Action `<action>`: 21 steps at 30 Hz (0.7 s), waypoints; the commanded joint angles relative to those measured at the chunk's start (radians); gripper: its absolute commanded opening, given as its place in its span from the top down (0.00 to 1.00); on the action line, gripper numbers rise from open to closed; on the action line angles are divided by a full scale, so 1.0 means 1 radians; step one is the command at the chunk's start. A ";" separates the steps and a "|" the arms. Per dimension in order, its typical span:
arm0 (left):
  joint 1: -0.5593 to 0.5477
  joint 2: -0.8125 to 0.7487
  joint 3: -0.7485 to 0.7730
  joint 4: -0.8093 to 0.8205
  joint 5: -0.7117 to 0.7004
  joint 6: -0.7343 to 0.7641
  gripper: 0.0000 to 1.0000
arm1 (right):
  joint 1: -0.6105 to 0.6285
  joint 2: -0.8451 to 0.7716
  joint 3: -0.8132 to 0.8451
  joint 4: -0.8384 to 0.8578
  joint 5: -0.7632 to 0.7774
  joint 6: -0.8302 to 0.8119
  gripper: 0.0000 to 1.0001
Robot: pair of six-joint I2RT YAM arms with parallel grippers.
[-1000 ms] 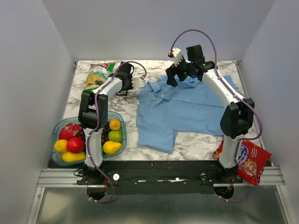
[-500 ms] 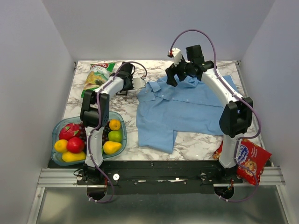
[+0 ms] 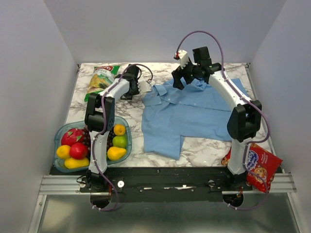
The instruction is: Remove the brooch from the garment
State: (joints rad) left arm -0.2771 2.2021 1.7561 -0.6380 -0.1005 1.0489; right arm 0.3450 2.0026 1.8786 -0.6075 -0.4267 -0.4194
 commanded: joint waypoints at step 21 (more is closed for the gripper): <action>-0.013 0.010 0.080 -0.143 0.131 -0.185 0.73 | -0.003 0.035 0.056 -0.001 -0.004 0.011 0.01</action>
State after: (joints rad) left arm -0.2840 2.2116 1.8278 -0.7662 -0.0025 0.8921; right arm 0.3450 2.0182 1.9011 -0.6071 -0.4271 -0.4183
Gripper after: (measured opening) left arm 0.269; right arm 0.995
